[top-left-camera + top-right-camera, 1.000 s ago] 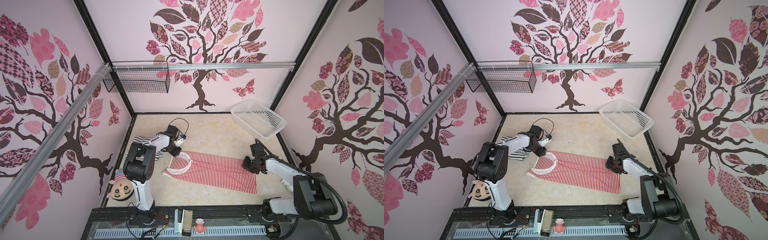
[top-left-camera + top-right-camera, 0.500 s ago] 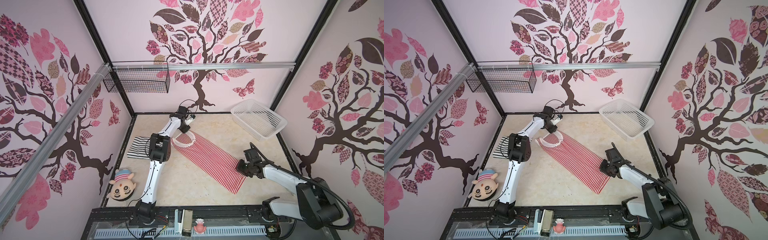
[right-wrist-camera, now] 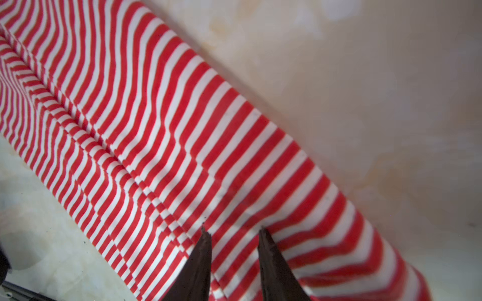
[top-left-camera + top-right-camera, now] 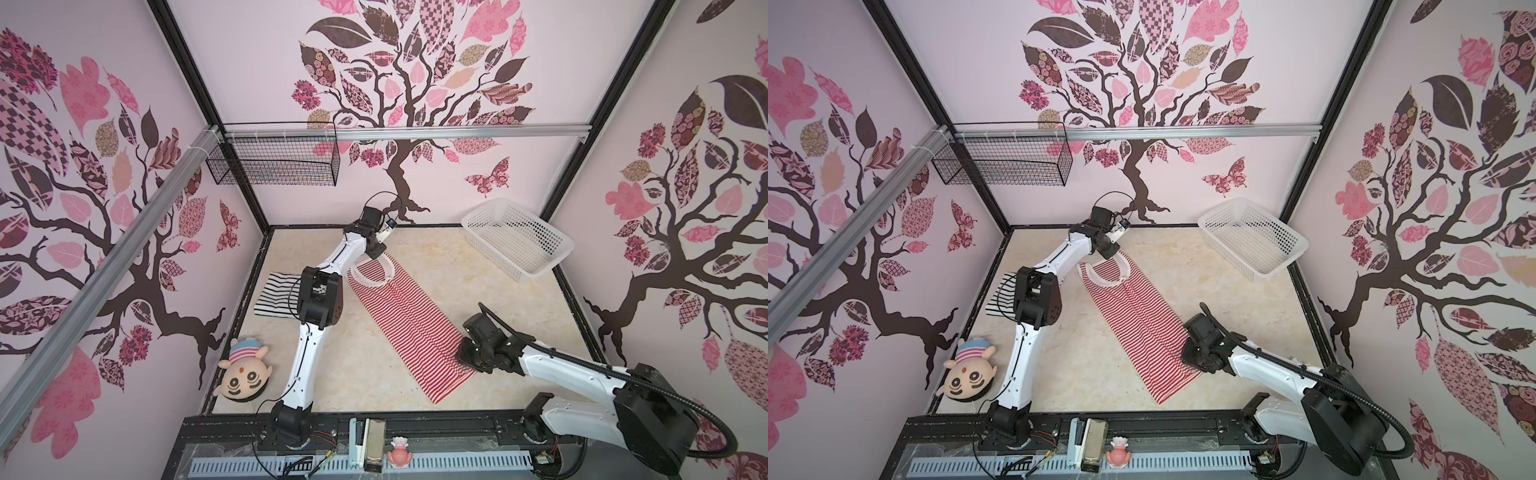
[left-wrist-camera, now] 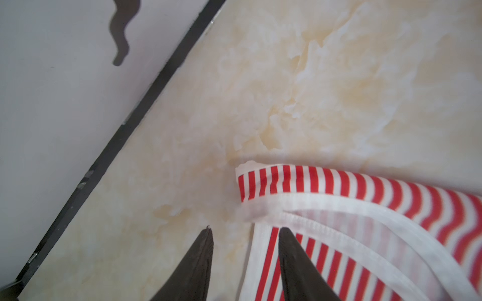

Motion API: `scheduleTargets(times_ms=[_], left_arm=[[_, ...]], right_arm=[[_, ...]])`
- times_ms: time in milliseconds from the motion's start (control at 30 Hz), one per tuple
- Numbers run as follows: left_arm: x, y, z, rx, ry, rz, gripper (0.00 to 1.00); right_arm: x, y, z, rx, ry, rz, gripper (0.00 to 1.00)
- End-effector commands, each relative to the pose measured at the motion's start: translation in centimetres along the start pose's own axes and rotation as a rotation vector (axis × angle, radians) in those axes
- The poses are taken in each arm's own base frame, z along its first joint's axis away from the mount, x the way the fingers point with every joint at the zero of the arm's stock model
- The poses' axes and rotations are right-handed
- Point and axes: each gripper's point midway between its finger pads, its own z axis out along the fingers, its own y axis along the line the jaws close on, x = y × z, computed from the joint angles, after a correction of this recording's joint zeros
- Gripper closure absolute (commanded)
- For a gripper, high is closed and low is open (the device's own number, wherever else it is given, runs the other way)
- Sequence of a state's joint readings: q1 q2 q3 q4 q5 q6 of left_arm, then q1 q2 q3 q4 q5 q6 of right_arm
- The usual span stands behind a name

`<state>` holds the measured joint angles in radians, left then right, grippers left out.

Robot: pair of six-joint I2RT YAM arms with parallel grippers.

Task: Fold and stack the tank tops

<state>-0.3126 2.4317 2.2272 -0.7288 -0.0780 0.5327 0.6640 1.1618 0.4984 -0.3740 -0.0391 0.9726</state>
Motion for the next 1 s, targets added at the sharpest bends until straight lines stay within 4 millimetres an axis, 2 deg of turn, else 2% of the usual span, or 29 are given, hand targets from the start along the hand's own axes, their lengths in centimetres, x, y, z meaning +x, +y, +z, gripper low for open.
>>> scheduleTargets(times_ms=[0, 67, 200, 267, 467, 567, 767, 967], left_arm=[[-3.0, 0.5, -6.7, 0.028, -0.138, -0.097, 0.54], [-1.5, -2.1, -8.0, 0.110, -0.111, -0.107, 0.54], [3.6, -8.6, -9.0, 0.262, -0.008, -0.106, 0.54], [5.6, -11.1, -9.6, 0.322, 0.029, -0.114, 0.54], [11.2, -16.0, -9.3, 0.428, 0.146, -0.149, 0.55], [12.9, -17.2, -8.6, 0.439, 0.187, -0.143, 0.56], [15.0, -17.5, -6.4, 0.420, 0.272, -0.122, 0.56], [15.1, -16.9, -4.2, 0.384, 0.313, -0.083, 0.56]], right_arm=[[-1.6, 0.3, -2.2, 0.040, -0.068, -0.020, 0.65], [-2.4, 0.5, -2.3, 0.053, -0.096, -0.038, 0.65], [-3.9, 0.7, -1.9, 0.071, -0.120, -0.074, 0.66], [-4.7, 0.6, -1.5, 0.078, -0.120, -0.088, 0.69], [-6.3, 0.5, -0.5, 0.078, -0.111, -0.120, 0.77], [-5.9, 0.7, 0.1, 0.073, -0.078, -0.127, 0.78], [-4.0, -0.4, 1.3, 0.072, -0.015, -0.102, 0.80], [-1.6, -1.6, 1.9, 0.095, 0.023, -0.101, 0.81]])
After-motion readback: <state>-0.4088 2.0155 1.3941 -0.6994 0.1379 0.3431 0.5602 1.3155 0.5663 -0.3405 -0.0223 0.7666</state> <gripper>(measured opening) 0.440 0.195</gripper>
